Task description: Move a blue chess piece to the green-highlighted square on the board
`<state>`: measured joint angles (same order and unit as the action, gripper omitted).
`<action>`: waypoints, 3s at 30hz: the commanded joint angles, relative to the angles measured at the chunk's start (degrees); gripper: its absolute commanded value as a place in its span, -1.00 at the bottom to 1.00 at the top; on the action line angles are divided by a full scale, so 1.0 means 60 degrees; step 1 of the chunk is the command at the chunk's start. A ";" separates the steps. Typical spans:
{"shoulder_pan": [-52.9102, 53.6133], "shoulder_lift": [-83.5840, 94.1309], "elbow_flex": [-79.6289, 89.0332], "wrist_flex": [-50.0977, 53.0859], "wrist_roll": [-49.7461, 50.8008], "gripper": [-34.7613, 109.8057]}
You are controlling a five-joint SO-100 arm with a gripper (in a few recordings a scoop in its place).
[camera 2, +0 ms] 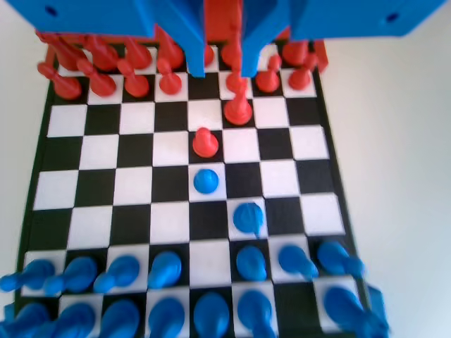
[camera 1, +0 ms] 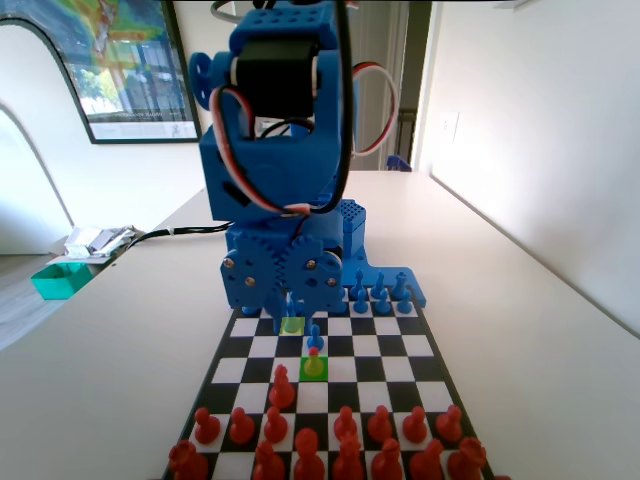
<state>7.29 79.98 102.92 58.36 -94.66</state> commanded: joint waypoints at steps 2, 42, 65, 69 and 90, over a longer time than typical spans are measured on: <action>-0.0059 0.0308 0.0220 -0.0454 -0.0132 -0.39; -0.0264 -0.0483 0.1714 -0.2212 -0.0234 -0.38; -0.0308 -0.0732 0.2065 -0.2856 -0.0264 -0.42; -0.0308 -0.0732 0.2007 -0.2871 -0.0249 -0.45; -0.0146 -0.0249 0.1406 -0.1992 -0.0322 -0.51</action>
<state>5.27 73.83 114.43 44.30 -95.80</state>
